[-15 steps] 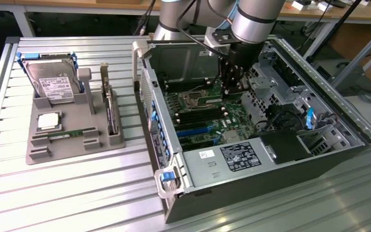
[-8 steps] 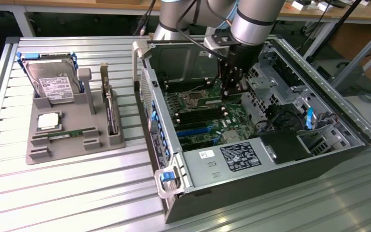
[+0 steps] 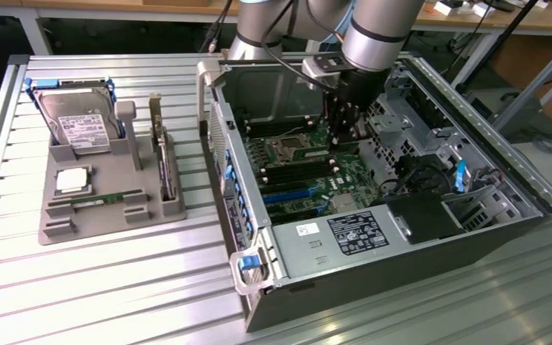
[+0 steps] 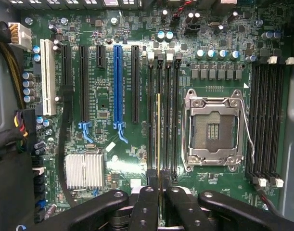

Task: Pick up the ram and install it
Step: 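Insert the ram into the slot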

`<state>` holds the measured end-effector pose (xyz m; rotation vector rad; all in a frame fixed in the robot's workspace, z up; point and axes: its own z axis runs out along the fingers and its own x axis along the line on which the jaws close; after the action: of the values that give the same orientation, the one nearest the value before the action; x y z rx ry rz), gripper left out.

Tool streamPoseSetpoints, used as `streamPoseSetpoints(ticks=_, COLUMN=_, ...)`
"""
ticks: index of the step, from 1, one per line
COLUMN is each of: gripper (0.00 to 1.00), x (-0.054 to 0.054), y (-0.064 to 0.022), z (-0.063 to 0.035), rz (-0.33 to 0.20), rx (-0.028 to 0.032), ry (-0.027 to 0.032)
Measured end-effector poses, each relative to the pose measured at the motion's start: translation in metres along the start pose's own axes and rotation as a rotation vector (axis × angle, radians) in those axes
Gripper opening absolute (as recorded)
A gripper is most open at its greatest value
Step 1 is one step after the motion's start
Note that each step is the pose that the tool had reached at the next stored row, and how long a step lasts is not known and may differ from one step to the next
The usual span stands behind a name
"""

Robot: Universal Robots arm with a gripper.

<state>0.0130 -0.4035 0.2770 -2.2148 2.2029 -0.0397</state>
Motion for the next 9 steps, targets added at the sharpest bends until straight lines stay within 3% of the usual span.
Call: streamPoseSetpoints(ticks=9, gripper=0.13, x=0.0000, y=0.0002, z=0.0064, rz=0.000, rx=0.0000, ry=0.0000)
